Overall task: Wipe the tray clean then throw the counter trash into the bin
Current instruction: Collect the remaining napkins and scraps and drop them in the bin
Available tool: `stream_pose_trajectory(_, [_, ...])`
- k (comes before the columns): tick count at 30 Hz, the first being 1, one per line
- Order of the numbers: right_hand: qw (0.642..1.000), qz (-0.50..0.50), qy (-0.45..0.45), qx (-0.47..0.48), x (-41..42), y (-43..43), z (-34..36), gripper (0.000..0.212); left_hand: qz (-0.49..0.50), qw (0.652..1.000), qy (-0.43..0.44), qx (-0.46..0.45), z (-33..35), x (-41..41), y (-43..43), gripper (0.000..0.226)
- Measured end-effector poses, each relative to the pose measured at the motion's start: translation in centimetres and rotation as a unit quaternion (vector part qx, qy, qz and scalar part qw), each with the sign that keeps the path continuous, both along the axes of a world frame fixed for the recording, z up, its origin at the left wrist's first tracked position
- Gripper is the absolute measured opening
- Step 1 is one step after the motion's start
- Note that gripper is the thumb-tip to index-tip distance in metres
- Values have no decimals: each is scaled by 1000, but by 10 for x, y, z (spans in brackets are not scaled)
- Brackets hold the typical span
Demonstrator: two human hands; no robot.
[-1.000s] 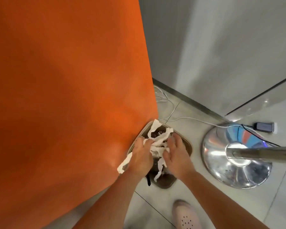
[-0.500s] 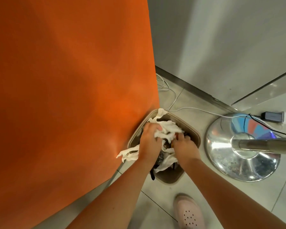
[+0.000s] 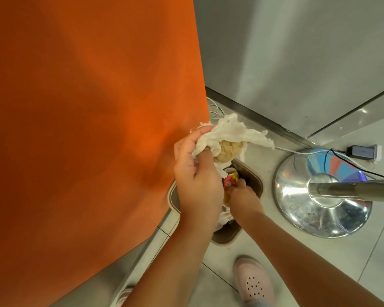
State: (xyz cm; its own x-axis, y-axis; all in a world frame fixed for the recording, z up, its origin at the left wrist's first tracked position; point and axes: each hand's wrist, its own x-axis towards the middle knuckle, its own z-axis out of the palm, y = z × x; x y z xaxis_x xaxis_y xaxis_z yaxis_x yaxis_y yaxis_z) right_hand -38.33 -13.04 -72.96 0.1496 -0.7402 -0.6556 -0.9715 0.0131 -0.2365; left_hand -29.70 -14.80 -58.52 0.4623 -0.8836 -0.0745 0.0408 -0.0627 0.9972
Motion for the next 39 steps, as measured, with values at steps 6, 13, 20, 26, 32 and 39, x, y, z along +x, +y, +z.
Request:
stream_pose_trajectory(6, [999, -34, -9, -11, -6, 0, 5, 37, -53, 966, -249, 35, -48, 13, 27, 50])
stream_pose_trajectory(13, [996, -61, -26, -52, -8, 0, 5, 38, -445, 666, -556, 221, -147, 16, 75, 44])
stream_pose_trajectory(20, [999, 43, -24, 3, -4, -4, 0, 56, -588, 330, -686, 274, -177, 4, 56, 49])
stream_pose_trajectory(26, [990, 98, 81, 55, 5, 0, -22, 41, -612, 264, -707, 237, -204, 7, 44, 46])
stream_pose_trajectory(32, [982, 140, 103, 77, 19, 0, -50, 35, -624, 307, -694, 188, -202, 9, 38, 49])
stream_pose_trajectory(39, [970, 184, 102, 118, 15, 1, -39, 38, -620, 492, -590, 159, -212, 24, 41, 23])
